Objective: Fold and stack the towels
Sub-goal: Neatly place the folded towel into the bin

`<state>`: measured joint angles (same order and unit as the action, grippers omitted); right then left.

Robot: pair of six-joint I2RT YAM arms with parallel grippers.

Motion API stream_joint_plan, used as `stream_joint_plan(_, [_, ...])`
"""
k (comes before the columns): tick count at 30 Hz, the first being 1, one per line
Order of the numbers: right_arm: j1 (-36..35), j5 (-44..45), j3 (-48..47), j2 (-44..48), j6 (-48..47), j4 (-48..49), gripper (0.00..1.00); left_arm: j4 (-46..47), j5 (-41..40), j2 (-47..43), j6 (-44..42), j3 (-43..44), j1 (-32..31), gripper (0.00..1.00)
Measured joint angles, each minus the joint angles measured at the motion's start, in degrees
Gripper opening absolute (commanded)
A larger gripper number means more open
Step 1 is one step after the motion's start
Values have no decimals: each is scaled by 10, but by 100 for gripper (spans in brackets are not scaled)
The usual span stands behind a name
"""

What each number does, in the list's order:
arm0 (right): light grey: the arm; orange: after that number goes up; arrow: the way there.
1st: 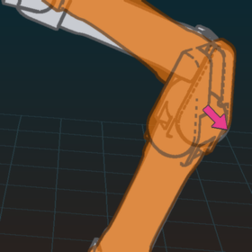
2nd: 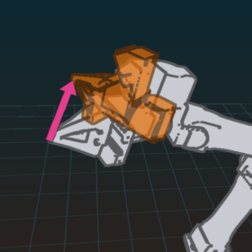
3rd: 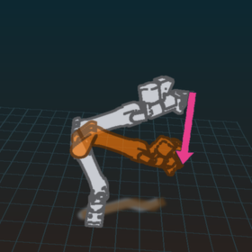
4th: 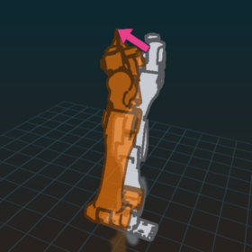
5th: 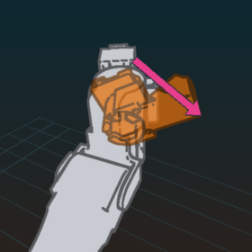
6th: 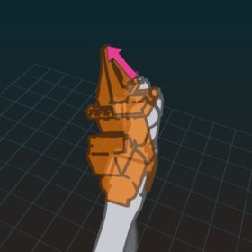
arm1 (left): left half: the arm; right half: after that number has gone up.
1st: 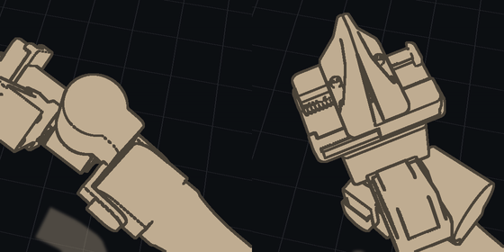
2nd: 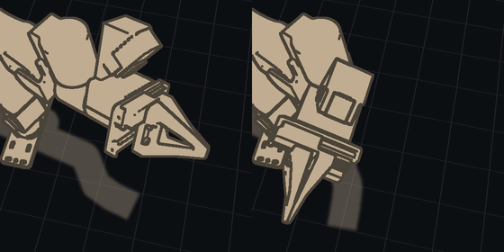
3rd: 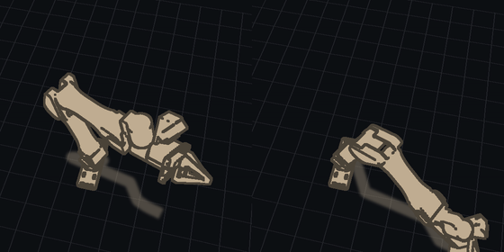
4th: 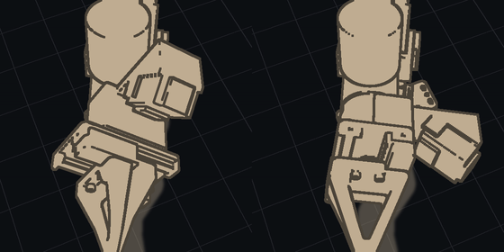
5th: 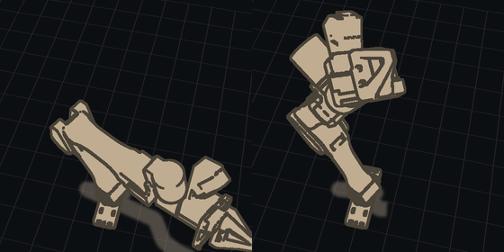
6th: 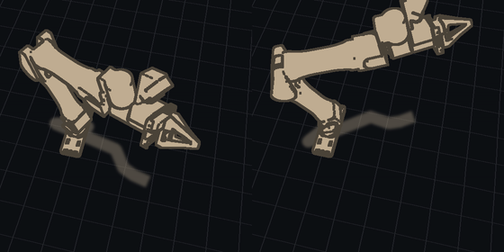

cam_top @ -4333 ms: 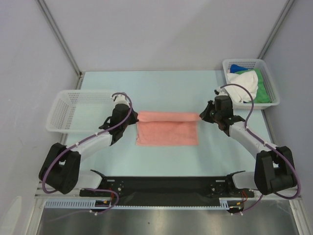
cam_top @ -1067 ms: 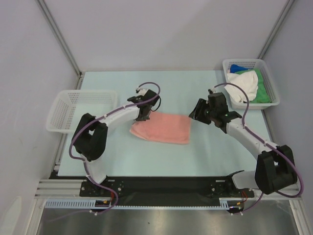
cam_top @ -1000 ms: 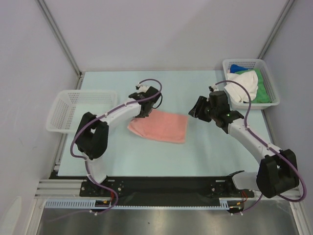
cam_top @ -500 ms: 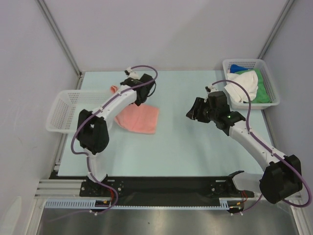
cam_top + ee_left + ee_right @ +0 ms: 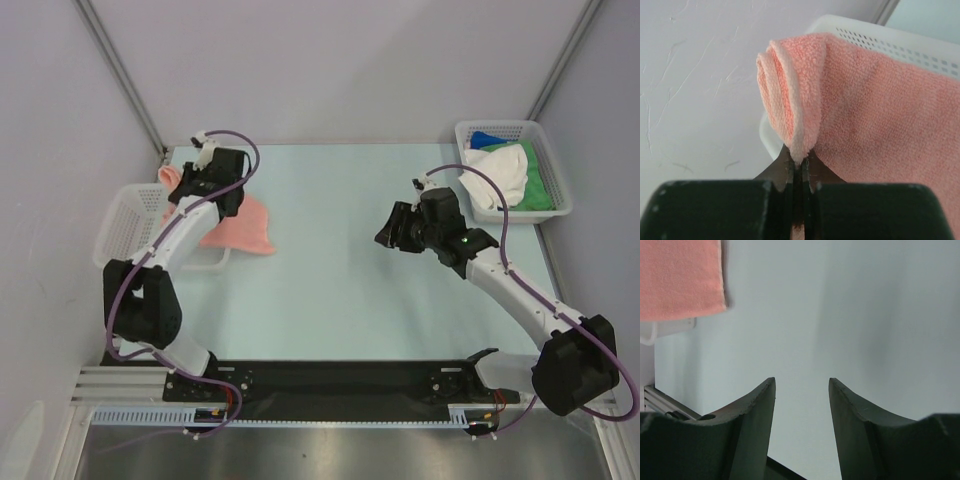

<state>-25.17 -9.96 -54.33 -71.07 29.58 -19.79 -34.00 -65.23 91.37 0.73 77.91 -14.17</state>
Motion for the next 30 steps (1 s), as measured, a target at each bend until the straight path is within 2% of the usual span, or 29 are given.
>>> stream_joint_plan(5, [-1, 0, 1, 0, 0, 3, 52, 125, 5, -2, -76, -80, 37, 0])
stream_joint_plan(18, [-3, 0, 6, 0, -12, 4, 52, 310, 35, 16, -137, -126, 130, 0])
stream_joint_plan(25, [-10, 0, 10, 0, -12, 7, 52, 335, 53, 86, -144, -115, 162, 0])
stream_joint_plan(30, [-14, -1, 10, 0, -13, 8, 53, 293, 66, 143, -114, -53, 199, 0])
